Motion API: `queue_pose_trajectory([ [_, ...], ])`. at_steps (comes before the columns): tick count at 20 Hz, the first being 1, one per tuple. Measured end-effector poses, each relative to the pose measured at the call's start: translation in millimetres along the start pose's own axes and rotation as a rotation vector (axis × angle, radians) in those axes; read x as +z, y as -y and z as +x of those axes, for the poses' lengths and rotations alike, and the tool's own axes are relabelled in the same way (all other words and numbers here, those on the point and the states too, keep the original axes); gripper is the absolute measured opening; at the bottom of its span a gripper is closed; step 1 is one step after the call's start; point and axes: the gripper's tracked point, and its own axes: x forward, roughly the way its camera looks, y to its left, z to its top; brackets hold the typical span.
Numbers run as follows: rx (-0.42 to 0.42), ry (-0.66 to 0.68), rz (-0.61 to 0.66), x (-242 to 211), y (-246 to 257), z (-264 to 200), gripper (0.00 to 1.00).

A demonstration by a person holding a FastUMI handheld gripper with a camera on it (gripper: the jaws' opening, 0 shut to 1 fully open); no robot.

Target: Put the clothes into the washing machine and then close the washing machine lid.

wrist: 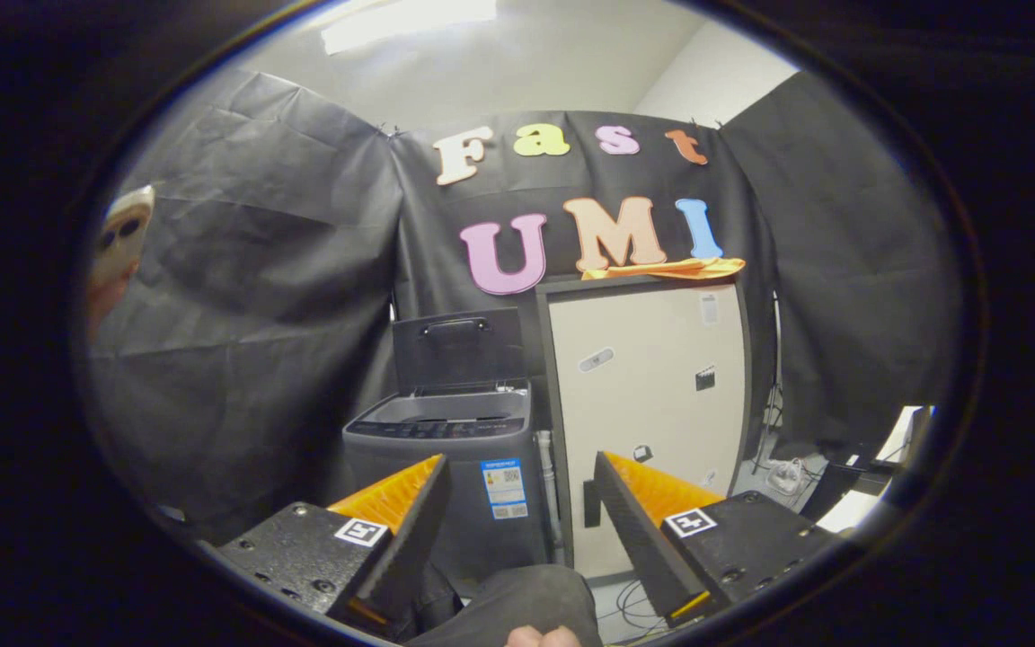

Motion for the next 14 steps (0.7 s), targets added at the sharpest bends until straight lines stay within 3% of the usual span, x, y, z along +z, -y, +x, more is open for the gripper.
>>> queue_pose_trajectory([
  [5,0.005,-0.018,0.075,13.6,7.9,38.9,0.96],
  [8,-0.014,-0.009,0.056,38.4,21.3,69.2,0.96],
  [14,-0.056,0.0,-0.175,102.8,47.1,137.6,0.97],
])
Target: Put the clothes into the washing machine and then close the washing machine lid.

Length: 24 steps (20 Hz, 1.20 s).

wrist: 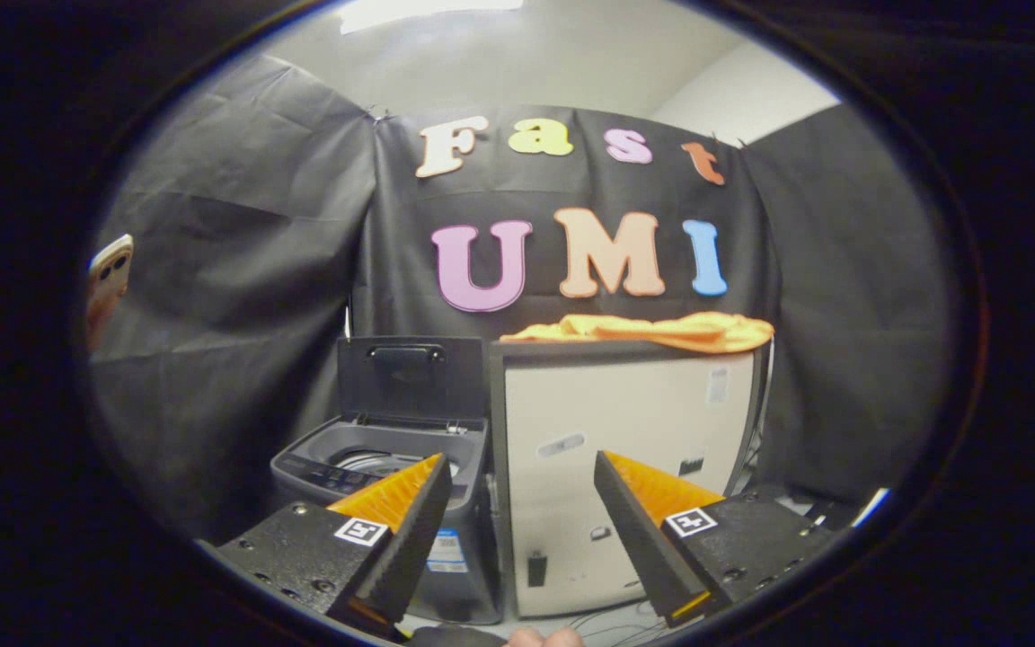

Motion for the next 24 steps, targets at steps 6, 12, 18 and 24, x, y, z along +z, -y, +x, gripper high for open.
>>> queue_pose_trajectory([
  [6,-0.032,-0.013,-0.021,56.5,25.9,81.6,0.99],
  [12,-0.105,-0.049,-0.021,93.7,73.0,152.9,0.99],
  [18,-0.168,-0.156,0.082,100.8,126.4,220.1,0.99],
  [24,-0.284,-0.348,0.106,59.3,176.0,260.9,0.99],
])
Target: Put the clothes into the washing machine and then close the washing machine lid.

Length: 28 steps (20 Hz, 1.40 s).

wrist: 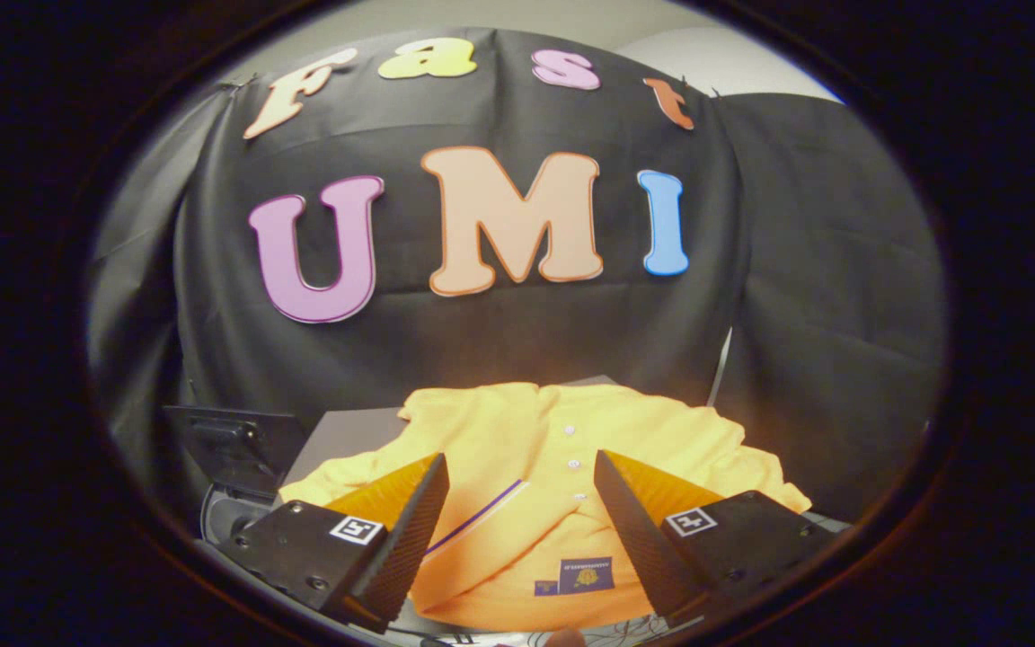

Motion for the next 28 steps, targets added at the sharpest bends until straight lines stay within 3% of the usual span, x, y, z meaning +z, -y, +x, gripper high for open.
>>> queue_pose_trajectory([
  [4,-0.041,-0.155,-0.07,-34.0,8.4,15.8,0.97],
  [5,-0.028,-0.126,-0.077,-26.1,6.5,18.4,0.98],
  [8,0.019,-0.119,-0.056,-27.6,1.1,16.1,0.61],
  [12,-0.047,-0.127,0.09,-30.4,17.3,12.1,0.11],
  [13,-0.031,-0.109,0.156,-25.4,12.7,9.2,0.05],
  [14,-0.014,-0.101,0.192,-24.3,5.1,9.3,0.05],
  [19,0.058,-0.047,0.141,7.0,-26.6,-13.1,0.03],
  [28,0.36,-0.087,0.117,13.4,-204.5,-63.6,0.03],
])
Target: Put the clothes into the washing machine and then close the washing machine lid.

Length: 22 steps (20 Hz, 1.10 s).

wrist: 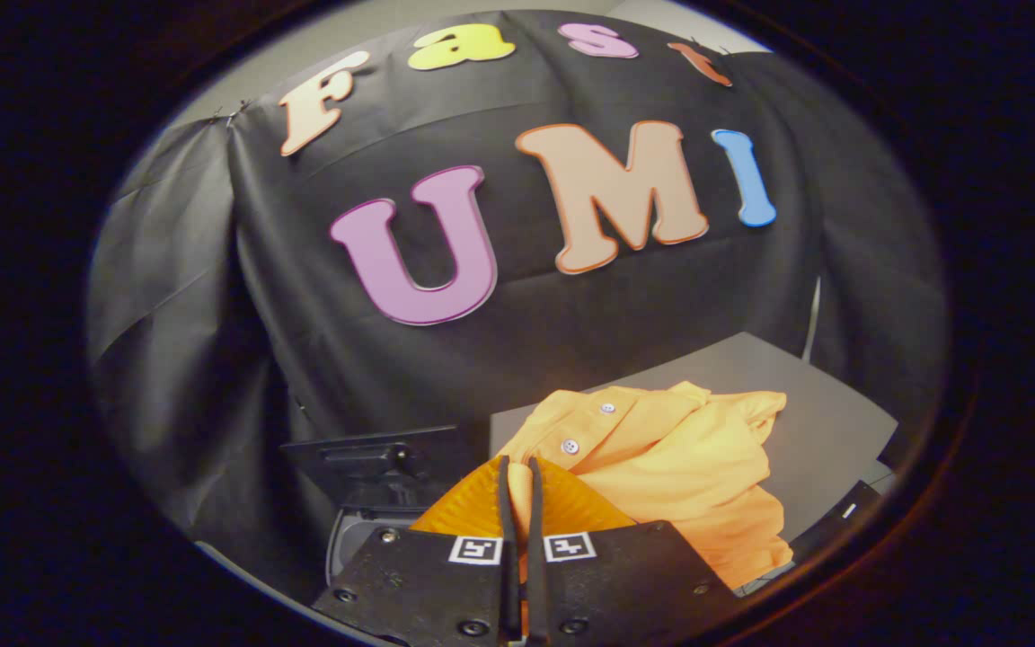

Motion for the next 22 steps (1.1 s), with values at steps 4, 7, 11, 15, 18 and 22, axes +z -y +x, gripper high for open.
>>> queue_pose_trajectory([
  [4,0.08,-0.052,-0.063,-24.6,-74.6,18.4,0.03],
  [7,0.147,-0.093,-0.053,-40.8,-121.9,34.3,0.03],
  [11,0.191,-0.12,-0.049,-59.2,-164.0,58.8,0.03],
  [15,0.204,-0.169,-0.124,-93.2,-187.9,85.3,0.03],
  [18,0.21,-0.201,-0.123,-113.9,-195.9,97.0,0.03],
  [22,0.159,-0.192,-0.148,-120.9,-190.7,120.7,0.03],
])
